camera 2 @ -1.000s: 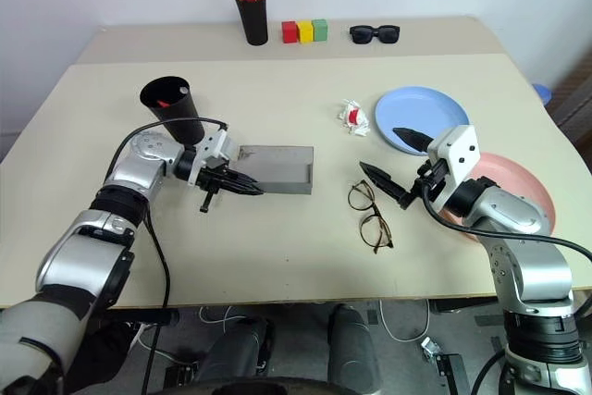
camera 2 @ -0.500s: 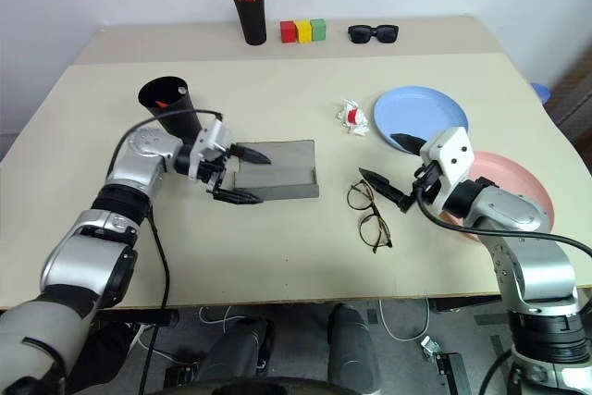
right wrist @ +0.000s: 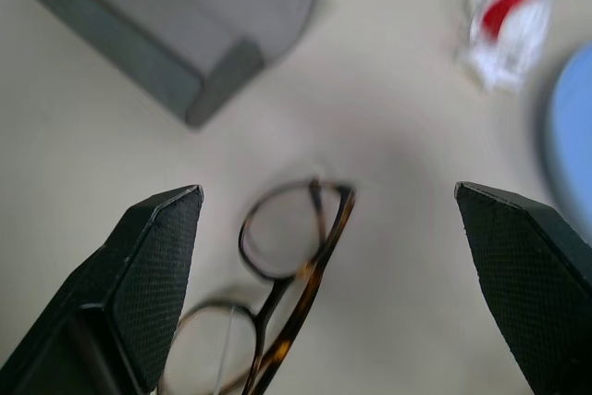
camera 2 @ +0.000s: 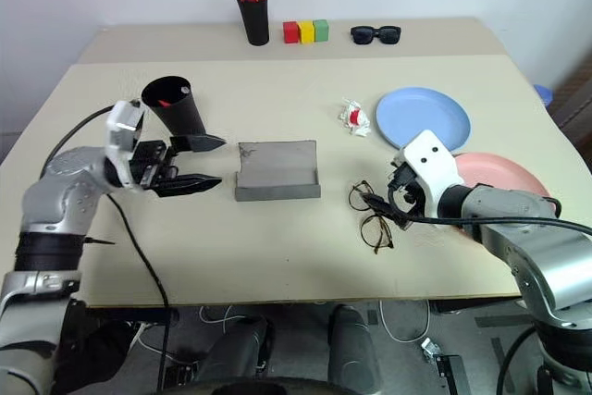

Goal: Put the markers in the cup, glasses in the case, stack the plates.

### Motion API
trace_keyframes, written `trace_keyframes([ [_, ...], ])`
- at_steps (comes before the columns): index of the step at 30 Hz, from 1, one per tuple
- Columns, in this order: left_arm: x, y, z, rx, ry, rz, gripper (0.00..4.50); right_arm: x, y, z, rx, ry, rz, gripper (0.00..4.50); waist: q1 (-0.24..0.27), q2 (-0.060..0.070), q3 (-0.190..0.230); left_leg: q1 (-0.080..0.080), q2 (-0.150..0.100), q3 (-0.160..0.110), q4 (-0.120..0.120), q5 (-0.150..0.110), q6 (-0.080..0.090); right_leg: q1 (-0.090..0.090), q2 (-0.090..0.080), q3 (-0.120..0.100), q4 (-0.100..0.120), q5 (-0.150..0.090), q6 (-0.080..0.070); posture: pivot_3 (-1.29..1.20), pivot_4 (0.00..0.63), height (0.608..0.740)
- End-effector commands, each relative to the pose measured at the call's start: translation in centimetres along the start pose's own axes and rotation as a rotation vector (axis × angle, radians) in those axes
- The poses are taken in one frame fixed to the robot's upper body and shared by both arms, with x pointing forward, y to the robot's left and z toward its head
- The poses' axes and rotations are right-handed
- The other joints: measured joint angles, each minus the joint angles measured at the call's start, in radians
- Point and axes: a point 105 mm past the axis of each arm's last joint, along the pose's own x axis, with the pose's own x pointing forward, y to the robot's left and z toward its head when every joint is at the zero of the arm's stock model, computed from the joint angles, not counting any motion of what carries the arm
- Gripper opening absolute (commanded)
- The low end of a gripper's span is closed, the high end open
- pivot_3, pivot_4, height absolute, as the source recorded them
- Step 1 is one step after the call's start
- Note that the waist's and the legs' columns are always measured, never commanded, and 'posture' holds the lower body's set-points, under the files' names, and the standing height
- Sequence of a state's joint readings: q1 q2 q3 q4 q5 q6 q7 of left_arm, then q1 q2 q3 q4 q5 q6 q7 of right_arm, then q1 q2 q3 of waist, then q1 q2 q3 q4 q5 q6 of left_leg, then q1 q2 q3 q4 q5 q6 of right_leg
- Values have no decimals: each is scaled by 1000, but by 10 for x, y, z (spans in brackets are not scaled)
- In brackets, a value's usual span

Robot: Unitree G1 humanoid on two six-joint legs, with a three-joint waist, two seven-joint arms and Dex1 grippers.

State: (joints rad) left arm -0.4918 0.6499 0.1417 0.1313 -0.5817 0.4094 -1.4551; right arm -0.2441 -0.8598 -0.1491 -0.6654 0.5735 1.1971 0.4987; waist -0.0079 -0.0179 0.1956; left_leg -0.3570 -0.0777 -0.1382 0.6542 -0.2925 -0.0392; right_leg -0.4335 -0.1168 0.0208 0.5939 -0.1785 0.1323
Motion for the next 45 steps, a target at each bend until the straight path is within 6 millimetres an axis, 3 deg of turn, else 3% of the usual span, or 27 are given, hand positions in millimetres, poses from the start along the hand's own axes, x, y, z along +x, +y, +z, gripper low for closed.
trace_keyframes([
  [1,-7,-5,11,35,-9,24,4416,1,-5,-3,25,37,-51,4474,1,0,0,0,0,0,0,0,0,0,0,0,0,0,0,0,150,740],
  [8,1,-13,15,38,-48,34,4416,7,-3,-16,123,113,-49,4474,-1,0,0,0,0,0,0,0,0,0,0,0,0,0,0,0,150,740],
  [14,-5,-10,15,74,-37,48,4416,16,7,-17,246,133,-16,4474,-3,0,0,0,0,1,-1,0,0,-1,1,0,0,0,0,0,150,740],
  [17,-5,-11,16,78,-45,47,4500,19,2,-21,291,153,-49,3612,-3,0,0,0,0,1,-1,0,0,-1,0,0,-1,0,0,0,150,740],
  [22,-1,-10,16,89,-50,49,4500,16,1,-30,226,220,-66,1234,-2,0,0,0,0,1,-1,0,0,-1,0,0,-1,0,0,0,150,740],
  [29,-2,-6,15,102,-54,62,4500,12,-2,-30,173,242,-65,1234,-4,0,0,0,0,1,-2,0,0,-1,0,0,-1,0,0,0,150,740],
  [33,-1,-6,14,111,-60,66,4500,13,-2,-32,162,249,-60,28,-3,0,0,0,0,1,-2,0,0,-1,0,0,-1,0,0,0,150,740],
  [38,-3,-5,15,115,-59,77,4500,14,0,-25,134,229,-43,28,-3,0,0,0,0,1,-2,0,0,-1,0,0,-2,0,0,0,150,740],
  [42,-7,-4,17,101,-65,91,4500,12,-3,-2,82,157,-28,28,-5,0,0,0,0,1,-2,0,0,-1,0,0,-2,0,0,0,150,740],
  [45,-13,-2,19,83,-72,117,4500,11,-17,27,43,75,-73,28,-7,1,0,0,0,2,-2,0,0,-1,0,0,-2,0,0,0,150,740],
])
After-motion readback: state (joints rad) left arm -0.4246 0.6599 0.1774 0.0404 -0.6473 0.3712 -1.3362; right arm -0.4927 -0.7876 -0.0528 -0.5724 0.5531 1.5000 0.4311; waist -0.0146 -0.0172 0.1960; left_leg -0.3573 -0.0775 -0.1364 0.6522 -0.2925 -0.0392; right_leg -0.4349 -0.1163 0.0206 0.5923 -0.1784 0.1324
